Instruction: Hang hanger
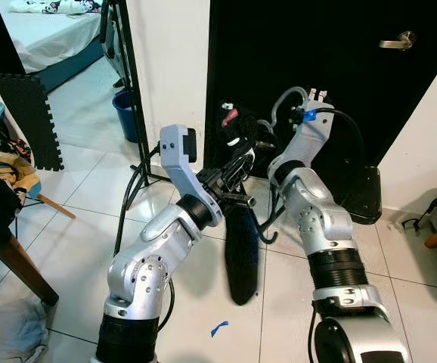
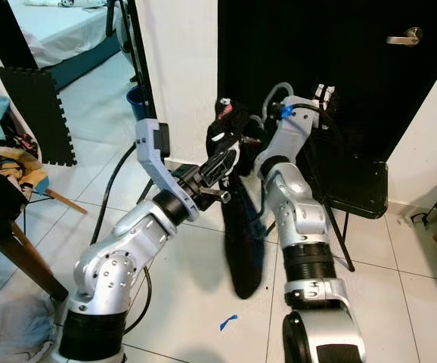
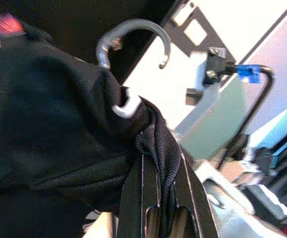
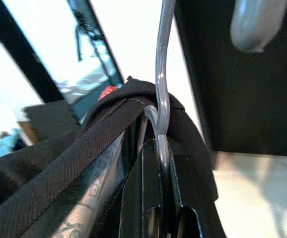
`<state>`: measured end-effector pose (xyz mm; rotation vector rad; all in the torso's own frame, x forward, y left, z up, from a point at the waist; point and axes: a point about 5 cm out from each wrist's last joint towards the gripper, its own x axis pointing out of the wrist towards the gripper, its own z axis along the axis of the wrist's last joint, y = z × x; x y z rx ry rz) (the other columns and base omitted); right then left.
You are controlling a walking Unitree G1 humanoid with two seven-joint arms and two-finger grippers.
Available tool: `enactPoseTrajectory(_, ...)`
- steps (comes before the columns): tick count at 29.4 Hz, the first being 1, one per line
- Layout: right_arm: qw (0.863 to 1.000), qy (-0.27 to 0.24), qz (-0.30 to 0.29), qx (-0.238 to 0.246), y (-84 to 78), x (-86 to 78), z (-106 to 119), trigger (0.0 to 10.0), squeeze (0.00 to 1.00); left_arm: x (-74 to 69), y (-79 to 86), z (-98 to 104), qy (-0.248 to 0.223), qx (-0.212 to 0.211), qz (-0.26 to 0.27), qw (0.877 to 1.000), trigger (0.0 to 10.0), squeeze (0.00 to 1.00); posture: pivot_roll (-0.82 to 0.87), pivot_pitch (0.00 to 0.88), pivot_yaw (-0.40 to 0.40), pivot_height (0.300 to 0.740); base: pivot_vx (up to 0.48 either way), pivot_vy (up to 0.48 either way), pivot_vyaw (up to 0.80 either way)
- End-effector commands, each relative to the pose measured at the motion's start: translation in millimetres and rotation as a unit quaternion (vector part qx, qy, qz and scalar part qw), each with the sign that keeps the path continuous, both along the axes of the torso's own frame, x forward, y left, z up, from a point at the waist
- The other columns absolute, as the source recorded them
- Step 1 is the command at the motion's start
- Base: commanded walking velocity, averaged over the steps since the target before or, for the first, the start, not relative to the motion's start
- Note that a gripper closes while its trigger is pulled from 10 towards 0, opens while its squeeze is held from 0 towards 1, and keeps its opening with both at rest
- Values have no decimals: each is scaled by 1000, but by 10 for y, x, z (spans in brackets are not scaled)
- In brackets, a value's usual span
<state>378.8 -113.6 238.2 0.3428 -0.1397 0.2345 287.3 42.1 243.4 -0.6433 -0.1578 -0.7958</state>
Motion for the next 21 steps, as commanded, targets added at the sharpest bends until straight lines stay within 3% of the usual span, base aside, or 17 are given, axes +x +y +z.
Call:
enactPoseTrajectory(1,999,-32,12,25,18,-13,113,10000,0,-148,-205,82,-11,-55,-58,997,10000,439,-31,81,-30,740,0,0,0)
enactPoseTrajectory(2,998,-42,20,45,11,-22,143,10000,0,-170,-210,81,-15,-53,-65,996,10000,1000,-30,79,-29,740,0,0,0)
enactPoseTrajectory(7,996,-55,28,70,-1,-30,179,10000,0,-190,-212,84,-19,-48,-72,996,10000,1000,-27,75,-23,740,0,0,0)
enactPoseTrajectory(10,982,-94,64,150,-18,-63,297,10000,0,-211,-208,95,-34,-27,-85,995,10000,1000,-19,73,-16,740,0,0,0)
enactPoseTrajectory(12,979,-102,70,164,-22,-68,315,10000,0,-213,-206,97,-36,-24,-87,995,10000,1000,-19,73,-16,740,0,0,0)
enactPoseTrajectory(15,966,-120,92,207,-40,-88,387,10000,0,-221,-192,93,-42,-11,-90,995,10000,1000,-8,70,-9,740,0,0,0)
enactPoseTrajectory(19,926,-158,162,301,-54,-147,505,10000,0,-191,-49,129,-57,0,-62,996,10000,1000,2,69,-9,740,0,0,0)
enactPoseTrajectory(21,922,-162,171,308,-54,-156,514,10000,0,-176,-13,140,-59,0,-51,997,10000,1000,2,69,-9,740,0,0,0)
